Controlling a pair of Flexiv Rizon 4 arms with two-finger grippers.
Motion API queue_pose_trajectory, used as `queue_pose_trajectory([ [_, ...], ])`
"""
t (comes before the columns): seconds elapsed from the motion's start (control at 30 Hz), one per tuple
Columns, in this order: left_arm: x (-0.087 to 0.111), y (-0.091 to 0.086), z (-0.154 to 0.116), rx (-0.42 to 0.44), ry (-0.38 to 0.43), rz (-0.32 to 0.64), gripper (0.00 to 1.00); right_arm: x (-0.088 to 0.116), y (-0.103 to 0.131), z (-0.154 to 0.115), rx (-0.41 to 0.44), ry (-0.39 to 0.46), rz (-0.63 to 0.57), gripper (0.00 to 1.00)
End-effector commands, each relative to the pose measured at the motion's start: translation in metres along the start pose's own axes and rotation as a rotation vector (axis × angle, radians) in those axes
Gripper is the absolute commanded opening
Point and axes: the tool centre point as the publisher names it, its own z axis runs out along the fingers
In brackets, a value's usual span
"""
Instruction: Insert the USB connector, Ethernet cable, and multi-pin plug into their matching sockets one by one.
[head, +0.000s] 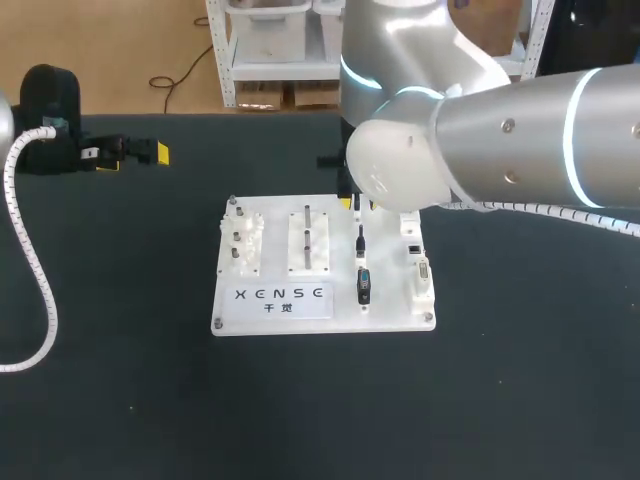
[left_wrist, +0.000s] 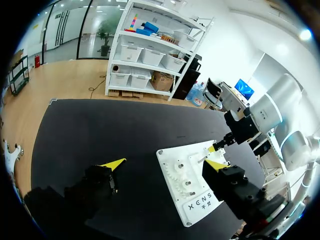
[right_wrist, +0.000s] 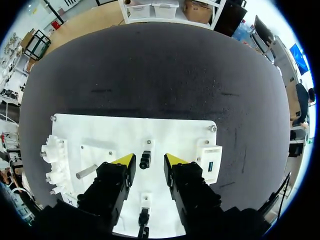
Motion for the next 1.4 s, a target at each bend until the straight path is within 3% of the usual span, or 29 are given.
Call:
queue_pose_trajectory([
  [0.03,0.0,0.0,0.0,0.0,0.0,0.0,1.0,-0.003,0.001,0.001,-0.004,0.005,0.0,0.29],
  [0.47,0.0,0.0,0.0,0.0,0.0,0.0,1.0,-0.008,0.006,0.0,-0.015,0.003,-0.005,0.14],
  [0.6,0.0,0.0,0.0,0.0,0.0,0.0,1.0,-0.007,0.006,0.0,-0.017,0.004,-0.007,0.0],
  [1.4,0.0,0.0,0.0,0.0,0.0,0.0,1.0,-0.004,-0.003,-0.031,-0.032,-0.083,-0.011,0.0],
])
